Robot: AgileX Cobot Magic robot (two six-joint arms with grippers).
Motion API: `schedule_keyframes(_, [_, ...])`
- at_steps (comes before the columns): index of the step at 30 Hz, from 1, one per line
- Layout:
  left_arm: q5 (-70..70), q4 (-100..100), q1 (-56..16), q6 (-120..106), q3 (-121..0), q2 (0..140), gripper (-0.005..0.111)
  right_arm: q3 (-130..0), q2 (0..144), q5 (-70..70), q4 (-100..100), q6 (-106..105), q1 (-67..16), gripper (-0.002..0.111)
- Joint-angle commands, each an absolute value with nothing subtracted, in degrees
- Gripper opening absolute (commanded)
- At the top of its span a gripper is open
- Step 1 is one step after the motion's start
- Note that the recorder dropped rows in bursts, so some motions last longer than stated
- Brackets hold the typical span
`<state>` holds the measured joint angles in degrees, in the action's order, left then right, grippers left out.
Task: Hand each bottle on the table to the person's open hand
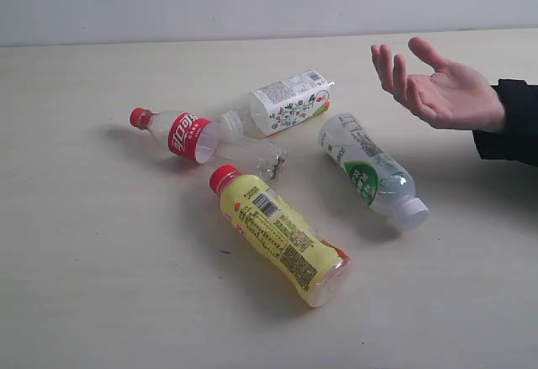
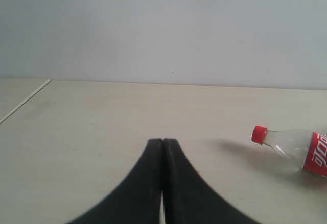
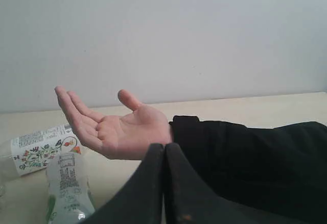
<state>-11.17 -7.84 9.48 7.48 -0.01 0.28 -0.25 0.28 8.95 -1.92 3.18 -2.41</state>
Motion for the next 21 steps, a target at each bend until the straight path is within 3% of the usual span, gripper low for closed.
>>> schedule_keyframes(1, [-11.29,-7.34,9.26,7.54,0.00,0.00,0.000,0.00,0.00,8.02,-1.40,3.04,-2.06,0.000])
schedule_keyframes(10, [-11.29,-7.34,9.26,7.54,0.00,0.00,0.000,0.00,0.00,0.00,-12.08,10.95,-2.06,0.000])
schedule_keyframes(16, [-11.29,-7.34,9.26,7.54,0.00,0.00,0.000,0.00,0.00,0.59,-14.12,12.01,-2.06,0.000])
schedule_keyframes(21, [-11.29,-7.34,9.26,7.54,0.00,0.00,0.000,0.00,0.00,9.80,-10.04,11.59,-2.06,0.000])
